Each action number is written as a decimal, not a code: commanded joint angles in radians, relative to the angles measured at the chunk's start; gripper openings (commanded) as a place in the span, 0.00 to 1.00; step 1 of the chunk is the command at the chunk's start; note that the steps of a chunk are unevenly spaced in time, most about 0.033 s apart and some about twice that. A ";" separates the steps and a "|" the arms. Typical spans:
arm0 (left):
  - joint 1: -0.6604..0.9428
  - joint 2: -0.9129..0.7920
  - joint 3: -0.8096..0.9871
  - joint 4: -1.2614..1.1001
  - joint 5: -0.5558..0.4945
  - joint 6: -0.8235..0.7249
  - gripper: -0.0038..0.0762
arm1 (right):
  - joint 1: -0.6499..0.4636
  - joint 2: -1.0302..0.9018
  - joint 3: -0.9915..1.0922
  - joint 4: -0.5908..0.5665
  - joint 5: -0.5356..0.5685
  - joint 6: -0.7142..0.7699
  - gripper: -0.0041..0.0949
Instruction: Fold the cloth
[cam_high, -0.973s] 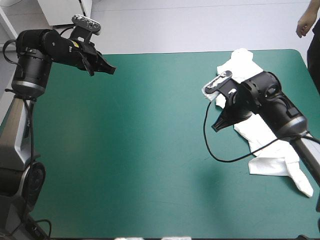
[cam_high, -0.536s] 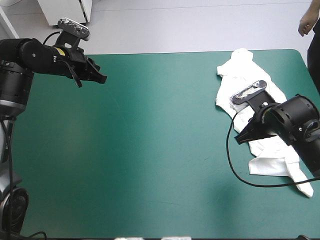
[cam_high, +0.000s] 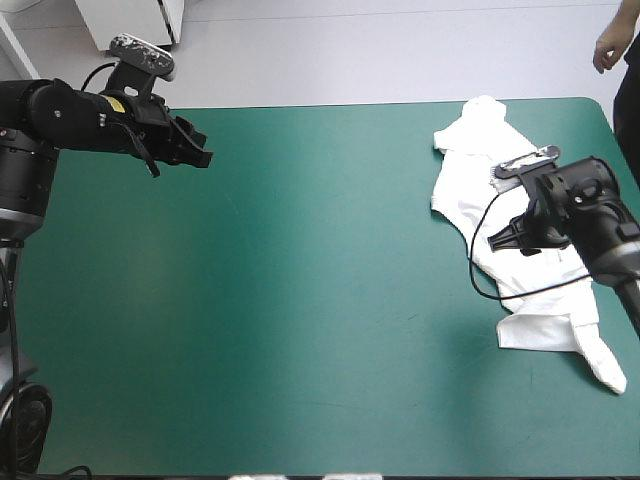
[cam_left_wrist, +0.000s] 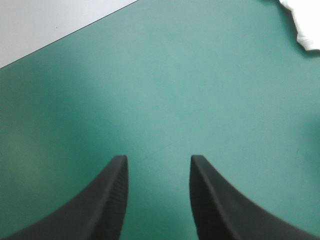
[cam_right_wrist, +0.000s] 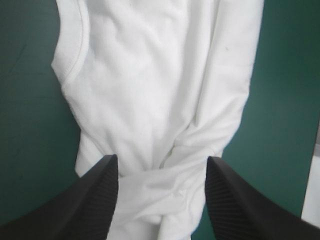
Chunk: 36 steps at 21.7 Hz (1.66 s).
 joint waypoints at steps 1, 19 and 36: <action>-0.001 -0.040 -0.012 -0.025 -0.022 -0.004 0.42 | -0.065 0.135 -0.101 0.019 -0.072 0.000 0.55; -0.001 0.001 0.046 0.012 -0.021 0.000 0.42 | -0.278 0.606 -0.427 0.341 -0.092 -0.116 0.55; -0.001 -0.030 0.046 0.072 0.012 -0.010 0.42 | -0.212 0.613 -0.427 0.579 0.019 -0.282 0.03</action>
